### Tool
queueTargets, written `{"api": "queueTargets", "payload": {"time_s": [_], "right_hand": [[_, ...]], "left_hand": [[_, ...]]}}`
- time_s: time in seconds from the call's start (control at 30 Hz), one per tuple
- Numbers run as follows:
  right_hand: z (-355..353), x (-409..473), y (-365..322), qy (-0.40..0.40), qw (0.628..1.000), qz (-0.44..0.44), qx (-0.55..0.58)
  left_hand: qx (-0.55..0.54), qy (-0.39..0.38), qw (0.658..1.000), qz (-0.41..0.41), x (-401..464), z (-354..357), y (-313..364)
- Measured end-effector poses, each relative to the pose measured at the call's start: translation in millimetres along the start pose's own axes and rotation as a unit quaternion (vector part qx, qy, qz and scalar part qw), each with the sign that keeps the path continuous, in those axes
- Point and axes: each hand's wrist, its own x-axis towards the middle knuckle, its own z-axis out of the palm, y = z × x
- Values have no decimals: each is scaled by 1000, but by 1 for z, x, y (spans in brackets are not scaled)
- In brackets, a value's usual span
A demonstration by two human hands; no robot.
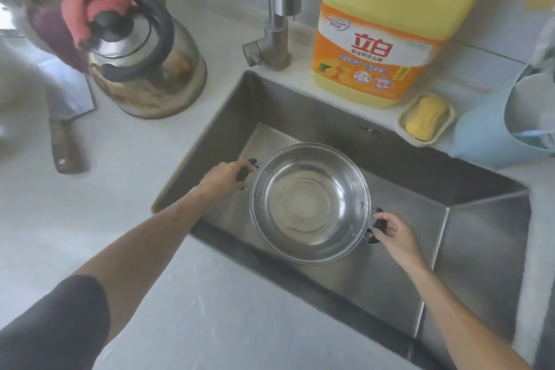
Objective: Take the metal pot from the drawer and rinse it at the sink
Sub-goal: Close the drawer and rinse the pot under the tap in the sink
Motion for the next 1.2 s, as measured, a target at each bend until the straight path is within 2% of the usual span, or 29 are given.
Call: {"api": "queueTargets", "payload": {"time_s": [0.23,0.37,0.4,0.47,0.53,0.57,0.63,0.77,0.83,0.9,1.07,1.2], "right_hand": [[19,15,9,49,998,32,33],[17,15,8,27,999,16,19],[17,15,7,20,1000,14,11],[16,15,7,8,1000,13,1],[15,14,7,2,1000,15,-3],[14,13,8,4,1000,19,-1],[14,9,8,10,1000,24,3],[12,7,12,7,999,40,0],[12,6,15,1,1000,31,-6],[14,8,17,1,1000,21,-8],[14,12,18,6,1000,10,-15],[14,14,17,6,1000,2,-11]], "left_hand": [[-50,-2,998,-31,18,17,-8],[37,-28,998,-35,15,0,1],[29,-6,999,-24,12,-11,8],[-95,98,990,18,4,-40,27],[-222,233,945,59,-3,-74,48],[-245,279,926,72,-3,-91,57],[-255,315,910,83,3,-120,73],[-179,293,936,76,28,-142,89],[-112,313,941,63,38,-142,92],[-92,329,938,59,42,-142,94],[-161,349,923,20,35,-140,79],[-217,338,915,48,24,-125,74]]}}
